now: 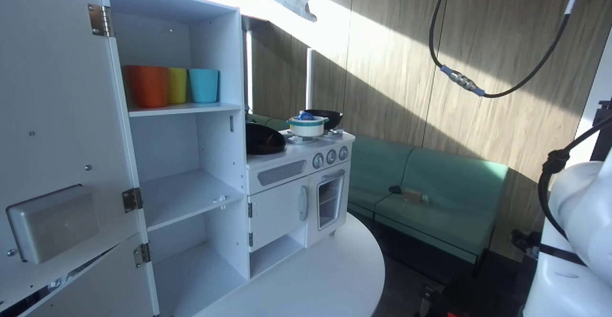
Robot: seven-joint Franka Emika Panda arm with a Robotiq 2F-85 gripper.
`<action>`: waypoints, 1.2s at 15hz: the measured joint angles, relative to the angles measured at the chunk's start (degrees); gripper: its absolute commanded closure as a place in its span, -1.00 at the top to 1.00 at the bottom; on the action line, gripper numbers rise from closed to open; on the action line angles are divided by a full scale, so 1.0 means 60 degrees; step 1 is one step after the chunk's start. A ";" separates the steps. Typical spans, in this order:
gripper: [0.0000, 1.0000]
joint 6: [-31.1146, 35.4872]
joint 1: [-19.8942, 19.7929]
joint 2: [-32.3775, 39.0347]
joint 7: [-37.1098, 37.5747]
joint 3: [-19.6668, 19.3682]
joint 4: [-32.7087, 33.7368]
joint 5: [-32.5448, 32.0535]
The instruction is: Move the towel from the top of the cabinet and place it in the middle shelf
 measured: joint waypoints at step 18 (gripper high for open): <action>-0.84 0.0624 0.0765 -0.4362 -0.7099 -0.1412 -0.9714 0.0827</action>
